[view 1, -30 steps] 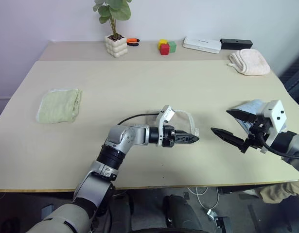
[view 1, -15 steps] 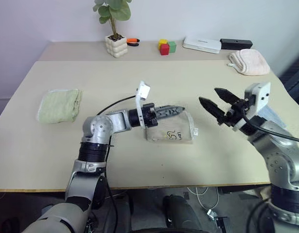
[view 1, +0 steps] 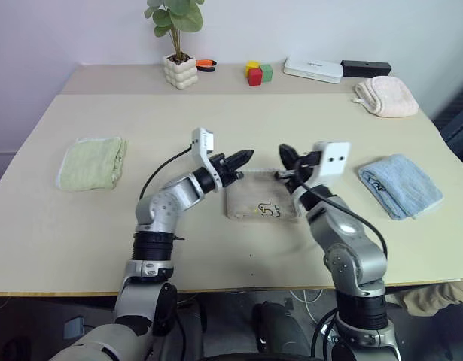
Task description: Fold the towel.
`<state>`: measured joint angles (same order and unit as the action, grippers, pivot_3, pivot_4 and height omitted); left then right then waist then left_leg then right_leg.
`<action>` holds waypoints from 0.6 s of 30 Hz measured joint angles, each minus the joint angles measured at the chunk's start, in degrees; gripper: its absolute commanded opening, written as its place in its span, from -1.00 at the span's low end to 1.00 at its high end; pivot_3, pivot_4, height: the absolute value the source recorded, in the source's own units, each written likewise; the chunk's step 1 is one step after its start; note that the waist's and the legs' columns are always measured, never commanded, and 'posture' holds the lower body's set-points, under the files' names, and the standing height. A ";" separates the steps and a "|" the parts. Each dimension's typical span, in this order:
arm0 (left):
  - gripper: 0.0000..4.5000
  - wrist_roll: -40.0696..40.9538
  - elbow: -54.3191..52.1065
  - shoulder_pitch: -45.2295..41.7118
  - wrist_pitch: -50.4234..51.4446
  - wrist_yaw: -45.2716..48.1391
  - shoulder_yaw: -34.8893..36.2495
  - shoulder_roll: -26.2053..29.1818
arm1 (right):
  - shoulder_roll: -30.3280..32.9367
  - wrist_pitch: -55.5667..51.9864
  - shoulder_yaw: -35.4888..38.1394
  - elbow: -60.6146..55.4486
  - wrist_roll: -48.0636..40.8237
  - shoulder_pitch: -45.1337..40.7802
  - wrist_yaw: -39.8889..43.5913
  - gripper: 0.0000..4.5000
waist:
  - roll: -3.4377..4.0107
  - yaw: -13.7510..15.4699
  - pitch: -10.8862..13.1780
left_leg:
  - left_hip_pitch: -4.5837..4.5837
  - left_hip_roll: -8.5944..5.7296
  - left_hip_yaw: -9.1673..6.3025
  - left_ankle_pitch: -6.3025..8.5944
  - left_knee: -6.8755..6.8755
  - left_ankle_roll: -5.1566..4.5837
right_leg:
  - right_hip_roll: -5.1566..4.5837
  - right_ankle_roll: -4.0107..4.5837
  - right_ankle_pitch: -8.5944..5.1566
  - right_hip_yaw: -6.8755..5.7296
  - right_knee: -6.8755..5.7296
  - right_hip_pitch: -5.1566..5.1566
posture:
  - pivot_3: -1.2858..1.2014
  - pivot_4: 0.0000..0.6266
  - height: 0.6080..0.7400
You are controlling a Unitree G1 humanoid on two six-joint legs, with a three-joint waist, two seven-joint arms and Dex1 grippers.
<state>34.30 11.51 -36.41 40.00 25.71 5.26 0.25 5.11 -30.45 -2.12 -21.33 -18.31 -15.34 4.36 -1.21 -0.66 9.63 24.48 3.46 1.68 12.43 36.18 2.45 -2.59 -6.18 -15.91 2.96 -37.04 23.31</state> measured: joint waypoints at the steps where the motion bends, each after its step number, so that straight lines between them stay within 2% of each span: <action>1: -1.00 -1.39 0.90 -0.01 -1.47 -0.76 -0.49 -0.53 | -0.37 0.13 -0.41 1.48 0.70 -0.02 -0.26 -0.97 | 0.00 0.03 0.00 | 0.00 0.00 0.00 0.00 0.01 0.00 | 0.00 0.00 0.00 0.00 -0.01 0.00 | 0.03 -0.52 1.00; 10: -1.00 -7.68 7.20 -0.08 -6.54 -3.30 -2.88 -3.14 | -0.21 6.49 -1.98 14.74 9.02 -0.88 -1.27 -0.97 | 0.00 -0.07 0.00 | 0.01 0.00 0.00 0.00 -0.02 0.00 | 0.02 -0.01 0.00 0.00 0.00 0.03 | 0.03 -0.52 1.00; 18: -1.00 -10.04 7.64 0.25 -7.00 -3.02 -4.36 -2.94 | -0.34 12.09 -0.46 17.15 11.84 1.16 -2.95 -0.97 | 0.00 -0.05 0.00 | 0.00 0.00 0.00 0.00 -0.01 0.00 | 0.02 -0.01 0.00 0.00 0.00 0.01 | 0.03 -0.52 1.00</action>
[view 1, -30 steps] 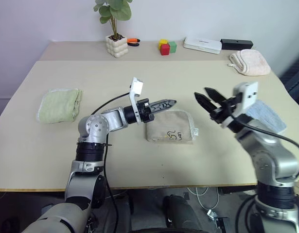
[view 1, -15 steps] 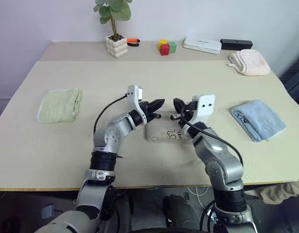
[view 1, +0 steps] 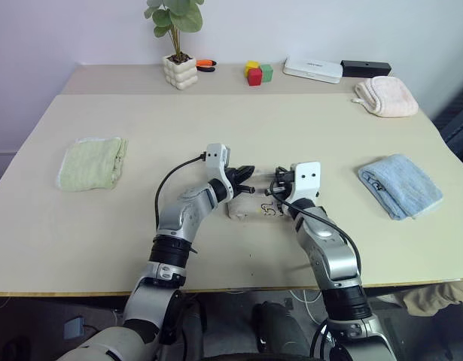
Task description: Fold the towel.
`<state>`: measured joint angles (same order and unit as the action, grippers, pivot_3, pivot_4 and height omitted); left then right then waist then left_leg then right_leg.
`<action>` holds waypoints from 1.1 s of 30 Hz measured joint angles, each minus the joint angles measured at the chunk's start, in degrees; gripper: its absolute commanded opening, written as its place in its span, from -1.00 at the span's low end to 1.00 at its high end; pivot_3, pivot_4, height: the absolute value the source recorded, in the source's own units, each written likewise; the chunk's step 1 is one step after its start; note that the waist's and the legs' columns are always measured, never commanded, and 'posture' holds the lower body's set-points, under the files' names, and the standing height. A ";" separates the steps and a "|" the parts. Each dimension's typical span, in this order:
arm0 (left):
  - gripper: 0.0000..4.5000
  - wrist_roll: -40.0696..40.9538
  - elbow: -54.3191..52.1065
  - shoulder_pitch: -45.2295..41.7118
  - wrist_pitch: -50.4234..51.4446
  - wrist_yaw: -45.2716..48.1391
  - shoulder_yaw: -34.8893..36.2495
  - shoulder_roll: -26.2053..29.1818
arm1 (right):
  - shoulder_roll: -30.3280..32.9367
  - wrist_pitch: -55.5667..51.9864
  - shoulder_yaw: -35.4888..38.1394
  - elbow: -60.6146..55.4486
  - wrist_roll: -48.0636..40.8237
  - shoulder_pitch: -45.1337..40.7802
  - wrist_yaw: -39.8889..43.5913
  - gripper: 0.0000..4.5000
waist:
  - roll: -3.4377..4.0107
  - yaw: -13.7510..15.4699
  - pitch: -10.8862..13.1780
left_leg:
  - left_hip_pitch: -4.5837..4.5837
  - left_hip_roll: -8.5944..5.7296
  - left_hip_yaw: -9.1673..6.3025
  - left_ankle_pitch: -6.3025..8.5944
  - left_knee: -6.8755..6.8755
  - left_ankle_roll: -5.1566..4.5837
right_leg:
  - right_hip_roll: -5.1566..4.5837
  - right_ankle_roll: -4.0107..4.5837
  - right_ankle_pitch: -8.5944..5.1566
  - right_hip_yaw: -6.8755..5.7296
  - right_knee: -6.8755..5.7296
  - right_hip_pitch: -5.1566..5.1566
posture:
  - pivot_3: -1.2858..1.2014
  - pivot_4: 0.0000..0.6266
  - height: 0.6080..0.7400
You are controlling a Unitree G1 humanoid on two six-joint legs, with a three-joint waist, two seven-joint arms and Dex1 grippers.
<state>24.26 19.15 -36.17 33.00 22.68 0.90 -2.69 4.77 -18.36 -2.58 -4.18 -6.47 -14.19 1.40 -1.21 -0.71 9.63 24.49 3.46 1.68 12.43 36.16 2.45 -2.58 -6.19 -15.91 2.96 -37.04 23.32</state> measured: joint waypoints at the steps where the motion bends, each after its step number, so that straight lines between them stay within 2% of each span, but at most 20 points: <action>1: -1.00 -0.02 -0.01 0.13 -0.06 0.10 -0.02 -0.01 | 0.02 0.14 0.15 0.01 0.40 0.42 -0.13 -0.97 | 0.00 -0.02 0.00 | -0.01 0.00 0.00 0.00 0.00 0.00 | 0.00 0.00 0.00 0.00 0.00 0.00 | 0.03 -0.52 1.00; 12: -1.00 0.08 -0.12 0.67 -0.87 0.45 1.32 0.57 | -0.89 -0.24 2.97 -0.28 -0.37 0.85 -0.56 -0.97 | 0.00 -0.07 0.00 | -0.01 0.00 -0.01 0.00 -0.01 0.00 | 0.01 0.00 0.00 0.00 -0.01 0.00 | 0.03 -0.52 1.00; 15: -0.61 0.28 -0.13 0.67 -1.45 1.87 2.18 1.43 | -2.23 -2.29 5.01 -1.78 -5.14 0.49 1.72 -0.59 | 0.00 -0.09 0.00 | -0.01 0.02 -0.01 0.00 -0.02 0.00 | 0.02 0.00 0.00 0.00 -0.02 0.01 | 0.03 -0.52 1.00; 17: -0.19 1.78 -0.63 0.67 -1.14 4.70 2.37 2.40 | -1.73 -4.17 5.99 -3.26 -8.27 -0.31 4.02 -0.17 | 0.01 -0.12 0.01 | 0.00 0.02 -0.01 0.00 -0.02 0.00 | 0.02 0.00 0.00 0.00 -0.02 0.02 | 0.03 -0.52 1.00; 18: 0.06 2.69 -1.81 0.64 -1.02 6.51 2.46 3.05 | -0.81 -5.91 7.42 -4.21 -10.52 -1.71 5.07 0.11 | 0.01 -0.13 0.01 | 0.01 0.02 0.00 0.00 -0.01 0.00 | 0.01 0.00 0.00 0.00 -0.04 0.03 | 0.03 -0.52 1.00; 22: 0.94 3.45 -4.60 -0.10 -1.01 10.93 2.47 7.63 | 4.20 -11.70 13.11 -7.75 -17.07 -4.82 7.52 0.96 | 0.01 0.05 0.01 | 0.00 0.02 -0.01 0.00 -0.01 0.00 | 0.01 0.00 0.00 -0.01 -0.03 0.01 | 0.03 -0.52 1.00; 28: 0.98 4.06 -5.87 -0.69 -0.94 18.51 2.70 14.66 | 10.26 -25.50 20.60 -9.68 -29.95 -4.74 10.85 1.00 | 0.02 -0.09 0.01 | -0.01 0.04 0.00 0.00 -0.03 -0.01 | 0.02 0.01 -0.01 0.00 -0.05 0.02 | 0.03 -0.52 1.00; 33: 0.98 4.54 -5.73 -0.68 -1.49 25.70 2.73 20.40 | 16.62 -33.93 24.38 -9.24 -36.66 -6.27 12.20 1.00 | 0.03 -0.09 0.02 | 0.00 0.05 0.01 0.00 -0.04 -0.01 | 0.02 0.02 -0.01 0.00 -0.04 0.04 | 0.03 -0.52 1.00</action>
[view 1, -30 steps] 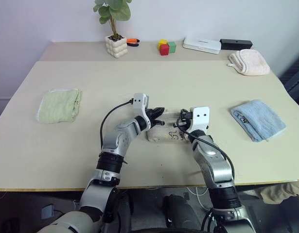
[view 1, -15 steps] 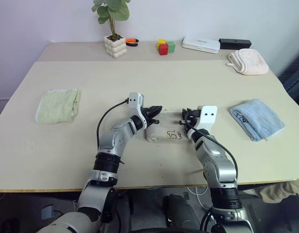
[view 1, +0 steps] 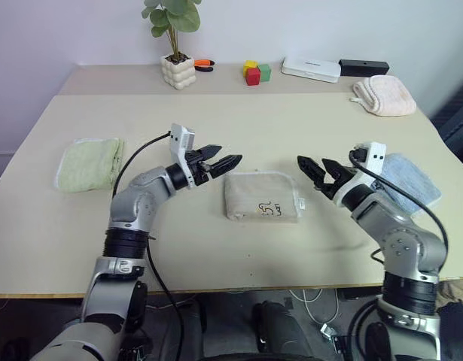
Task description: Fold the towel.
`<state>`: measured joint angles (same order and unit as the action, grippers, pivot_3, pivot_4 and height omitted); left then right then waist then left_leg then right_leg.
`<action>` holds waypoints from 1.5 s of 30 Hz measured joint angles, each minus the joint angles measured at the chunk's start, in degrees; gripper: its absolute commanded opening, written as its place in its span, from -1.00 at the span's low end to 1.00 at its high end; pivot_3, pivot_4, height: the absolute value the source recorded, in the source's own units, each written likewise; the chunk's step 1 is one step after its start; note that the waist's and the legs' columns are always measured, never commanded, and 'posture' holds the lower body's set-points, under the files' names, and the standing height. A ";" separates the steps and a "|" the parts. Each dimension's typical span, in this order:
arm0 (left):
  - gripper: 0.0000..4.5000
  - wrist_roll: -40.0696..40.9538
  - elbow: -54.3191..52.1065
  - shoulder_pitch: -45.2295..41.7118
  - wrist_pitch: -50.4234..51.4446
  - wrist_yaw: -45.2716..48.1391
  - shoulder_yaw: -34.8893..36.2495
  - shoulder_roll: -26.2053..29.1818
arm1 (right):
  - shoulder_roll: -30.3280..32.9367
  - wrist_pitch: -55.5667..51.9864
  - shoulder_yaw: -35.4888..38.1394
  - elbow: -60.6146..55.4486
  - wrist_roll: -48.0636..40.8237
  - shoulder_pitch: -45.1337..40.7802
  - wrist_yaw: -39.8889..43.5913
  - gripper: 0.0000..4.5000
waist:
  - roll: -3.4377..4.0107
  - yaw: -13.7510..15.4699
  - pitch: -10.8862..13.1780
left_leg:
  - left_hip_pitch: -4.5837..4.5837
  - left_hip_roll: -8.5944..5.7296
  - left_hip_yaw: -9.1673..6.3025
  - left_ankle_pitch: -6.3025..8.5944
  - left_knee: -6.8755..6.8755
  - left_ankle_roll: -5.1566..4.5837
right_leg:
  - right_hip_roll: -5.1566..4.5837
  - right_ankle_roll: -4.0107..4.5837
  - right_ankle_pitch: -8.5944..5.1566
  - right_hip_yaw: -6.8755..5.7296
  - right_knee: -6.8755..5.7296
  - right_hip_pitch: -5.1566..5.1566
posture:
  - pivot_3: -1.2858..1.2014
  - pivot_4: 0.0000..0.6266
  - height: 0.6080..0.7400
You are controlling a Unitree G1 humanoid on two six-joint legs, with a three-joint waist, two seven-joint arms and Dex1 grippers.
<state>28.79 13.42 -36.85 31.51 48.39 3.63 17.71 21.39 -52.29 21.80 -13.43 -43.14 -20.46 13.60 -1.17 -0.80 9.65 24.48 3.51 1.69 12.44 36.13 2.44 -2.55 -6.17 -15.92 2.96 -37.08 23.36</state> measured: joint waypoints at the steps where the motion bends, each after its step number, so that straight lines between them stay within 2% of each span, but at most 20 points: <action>1: 0.98 0.00 0.09 0.00 -0.32 0.92 0.01 0.78 | 1.32 -1.05 0.08 0.03 -0.59 -0.28 0.48 1.00 | 0.00 0.00 0.00 | 0.00 0.00 0.00 0.00 -0.01 0.00 | 0.00 0.00 0.00 0.00 0.00 0.00 | 0.03 -0.52 1.00; 10: 0.98 1.09 -0.57 0.57 -3.43 12.21 0.37 8.01 | 10.46 -12.02 0.04 1.61 -5.40 1.49 5.38 1.00 | 0.00 0.06 0.00 | 0.02 0.00 0.02 0.00 0.01 -0.01 | -0.03 0.14 -0.08 0.00 0.02 0.00 | 0.03 -0.52 1.00; 17: 0.98 1.57 -0.44 0.64 -4.50 12.82 0.69 8.24 | 8.76 -12.17 -0.06 2.23 -6.92 1.26 5.78 1.00 | -0.01 0.00 0.00 | 0.02 0.01 0.02 0.00 0.00 -0.01 | -0.01 0.00 -0.01 0.01 0.02 0.02 | 0.03 -0.52 1.00; 20: 0.98 3.47 -3.54 2.83 -4.50 15.69 0.89 8.98 | 9.14 -12.77 -0.07 2.28 -7.17 1.28 5.88 1.00 | -0.01 -0.02 0.00 | 0.02 0.02 0.03 0.00 0.00 -0.01 | -0.01 0.00 -0.01 0.01 0.02 0.02 | 0.03 -0.52 1.00; 26: 0.98 5.26 -8.71 8.56 -7.57 25.15 1.58 14.82 | 13.89 -21.93 1.71 6.68 -9.94 0.94 6.29 1.00 | -0.01 -0.03 0.01 | 0.01 0.06 0.06 0.01 0.00 -0.01 | -0.01 0.21 -0.12 0.02 0.02 0.04 | 0.03 -0.52 1.00; 45: 0.98 5.63 -11.43 10.83 -9.38 26.64 1.48 15.52 | 8.55 -28.28 -1.52 9.05 -10.46 -2.56 5.66 1.00 | 0.00 -0.09 0.01 | 0.03 0.08 0.07 0.01 0.00 -0.02 | 0.02 0.14 -0.08 0.03 0.03 0.05 | 0.03 -0.52 1.00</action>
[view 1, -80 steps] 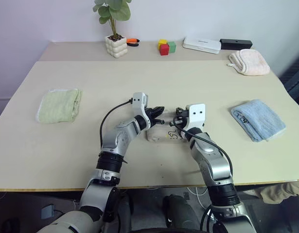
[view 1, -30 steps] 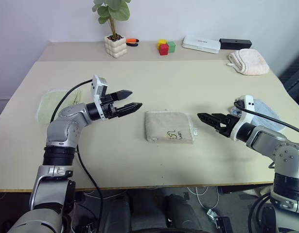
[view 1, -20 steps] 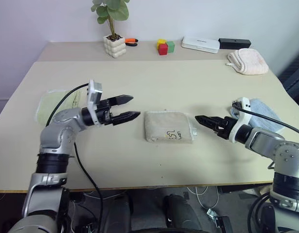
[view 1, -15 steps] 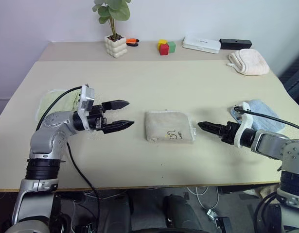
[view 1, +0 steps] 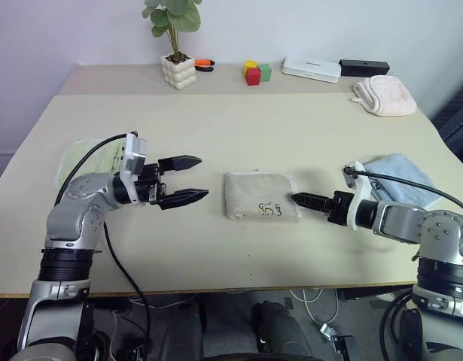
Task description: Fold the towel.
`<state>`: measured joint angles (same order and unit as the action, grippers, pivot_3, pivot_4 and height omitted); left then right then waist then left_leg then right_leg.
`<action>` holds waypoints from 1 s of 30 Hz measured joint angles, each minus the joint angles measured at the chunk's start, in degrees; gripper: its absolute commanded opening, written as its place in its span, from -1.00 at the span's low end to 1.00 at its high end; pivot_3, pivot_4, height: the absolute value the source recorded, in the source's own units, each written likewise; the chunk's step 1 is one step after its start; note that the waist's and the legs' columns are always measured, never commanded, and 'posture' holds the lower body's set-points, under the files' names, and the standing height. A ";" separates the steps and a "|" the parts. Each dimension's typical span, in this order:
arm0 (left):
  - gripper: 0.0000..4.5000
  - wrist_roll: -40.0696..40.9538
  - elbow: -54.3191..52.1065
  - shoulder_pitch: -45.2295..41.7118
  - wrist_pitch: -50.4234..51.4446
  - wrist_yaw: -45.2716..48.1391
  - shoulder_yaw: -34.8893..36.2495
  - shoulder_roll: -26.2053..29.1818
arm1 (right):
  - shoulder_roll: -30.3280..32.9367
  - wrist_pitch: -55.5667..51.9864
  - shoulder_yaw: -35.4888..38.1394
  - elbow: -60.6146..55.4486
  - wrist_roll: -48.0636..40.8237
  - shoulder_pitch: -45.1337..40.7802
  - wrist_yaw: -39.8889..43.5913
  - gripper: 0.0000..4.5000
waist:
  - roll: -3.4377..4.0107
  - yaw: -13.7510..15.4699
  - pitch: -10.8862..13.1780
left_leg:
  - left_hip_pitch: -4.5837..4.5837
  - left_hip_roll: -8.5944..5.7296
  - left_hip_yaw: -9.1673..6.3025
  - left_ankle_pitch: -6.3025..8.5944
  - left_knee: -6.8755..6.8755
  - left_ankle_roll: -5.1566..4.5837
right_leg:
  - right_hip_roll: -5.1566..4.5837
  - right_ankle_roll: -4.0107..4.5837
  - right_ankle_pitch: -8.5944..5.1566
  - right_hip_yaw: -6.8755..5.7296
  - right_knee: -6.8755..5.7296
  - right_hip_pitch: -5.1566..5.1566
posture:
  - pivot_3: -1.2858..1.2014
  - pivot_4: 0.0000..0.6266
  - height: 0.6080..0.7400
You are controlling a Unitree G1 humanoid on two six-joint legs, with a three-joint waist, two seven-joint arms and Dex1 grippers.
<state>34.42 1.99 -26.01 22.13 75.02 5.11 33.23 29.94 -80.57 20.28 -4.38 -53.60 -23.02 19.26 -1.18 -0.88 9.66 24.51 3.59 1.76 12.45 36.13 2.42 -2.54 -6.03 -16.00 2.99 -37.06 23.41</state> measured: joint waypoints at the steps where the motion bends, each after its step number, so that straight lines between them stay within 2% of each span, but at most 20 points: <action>1: 0.98 -0.01 -0.03 0.39 -0.03 0.24 -0.02 0.23 | -0.40 -0.21 0.02 -0.11 0.00 -0.09 -0.26 1.00 | 0.00 0.01 0.00 | 0.00 0.00 0.00 0.00 0.00 0.00 | 0.00 0.01 0.00 0.00 0.00 0.00 | 0.03 -0.52 1.00; 14: 0.98 -0.06 -0.70 0.82 -0.20 0.14 -0.03 0.50 | -6.20 -0.83 0.03 -0.50 0.03 -1.17 -2.00 1.00 | 0.00 -0.33 0.00 | -0.02 0.09 -0.01 0.01 -0.03 -0.01 | 0.11 0.01 0.00 0.00 -0.02 0.01 | 0.03 -0.52 1.00; 17: 1.00 -0.05 -1.12 1.04 -0.20 -0.20 -0.03 0.49 | -7.52 -0.99 -1.03 -0.46 0.07 -1.62 -2.03 0.65 | 0.00 -0.31 0.00 | -0.02 0.09 -0.01 0.00 -0.03 -0.01 | 0.11 -0.03 0.02 0.00 -0.03 0.02 | 0.03 -0.52 1.00; 24: 1.00 -0.05 -2.05 1.69 -0.20 -0.48 -0.02 0.49 | -9.41 -0.33 -1.86 2.47 1.22 -2.33 -2.23 -0.88 | 0.00 -0.08 0.00 | 0.00 0.07 0.02 0.00 -0.01 -0.01 | 0.07 -0.01 0.01 0.00 -0.02 0.03 | 0.03 -0.52 1.00; 25: 1.00 -0.05 -2.05 1.71 -0.20 -0.56 -0.02 0.49 | -9.66 -0.17 -1.85 2.75 1.41 -2.51 -2.23 -0.98 | 0.00 -0.10 0.00 | 0.00 0.07 0.01 0.00 -0.01 -0.01 | 0.08 -0.01 0.01 0.00 -0.03 0.03 | 0.03 -0.52 1.00; 30: 1.00 -0.06 -2.06 1.71 -0.51 -0.86 -0.02 0.47 | -10.00 0.19 -1.46 3.67 1.57 -2.98 -2.25 -0.98 | 0.00 -0.14 0.00 | 0.00 0.07 0.02 0.00 -0.01 -0.01 | 0.08 -0.03 0.02 0.00 -0.03 0.03 | 0.03 -0.52 1.00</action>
<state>34.37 -0.07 -24.30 21.62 74.16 5.09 33.70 19.94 -80.37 18.81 -0.71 -52.03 -26.00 17.01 -1.17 -1.02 9.66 24.51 3.66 1.77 12.45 36.12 2.41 -2.46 -6.06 -15.99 2.99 -37.08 23.44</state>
